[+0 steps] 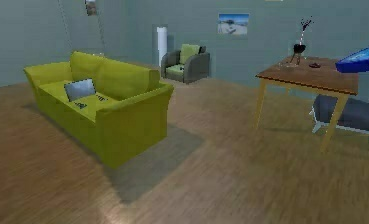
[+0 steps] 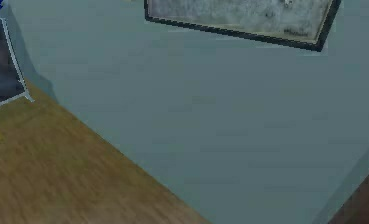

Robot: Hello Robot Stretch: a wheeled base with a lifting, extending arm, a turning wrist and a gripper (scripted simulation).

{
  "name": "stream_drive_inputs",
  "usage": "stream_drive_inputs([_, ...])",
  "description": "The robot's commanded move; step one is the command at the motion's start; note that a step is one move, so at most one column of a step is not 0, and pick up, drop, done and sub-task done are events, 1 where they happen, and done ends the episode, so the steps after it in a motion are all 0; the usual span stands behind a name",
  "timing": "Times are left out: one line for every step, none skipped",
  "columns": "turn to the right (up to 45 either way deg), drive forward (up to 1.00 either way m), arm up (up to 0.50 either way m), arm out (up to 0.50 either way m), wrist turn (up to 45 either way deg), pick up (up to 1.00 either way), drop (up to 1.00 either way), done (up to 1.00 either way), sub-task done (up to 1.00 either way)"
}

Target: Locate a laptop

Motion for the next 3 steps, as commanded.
stream_drive_inputs([-15.0,0.00,0.00,0.00,0.0,0.00,0.00,0.00,0.00])
stream_drive_inputs([0.0,0.40,0.00,0.00,0.0,0.00,0.00,0.00,0.00])
stream_drive_inputs([-24.0,0.00,0.00,0.00,0.0,0.00,0.00,0.00,0.00])
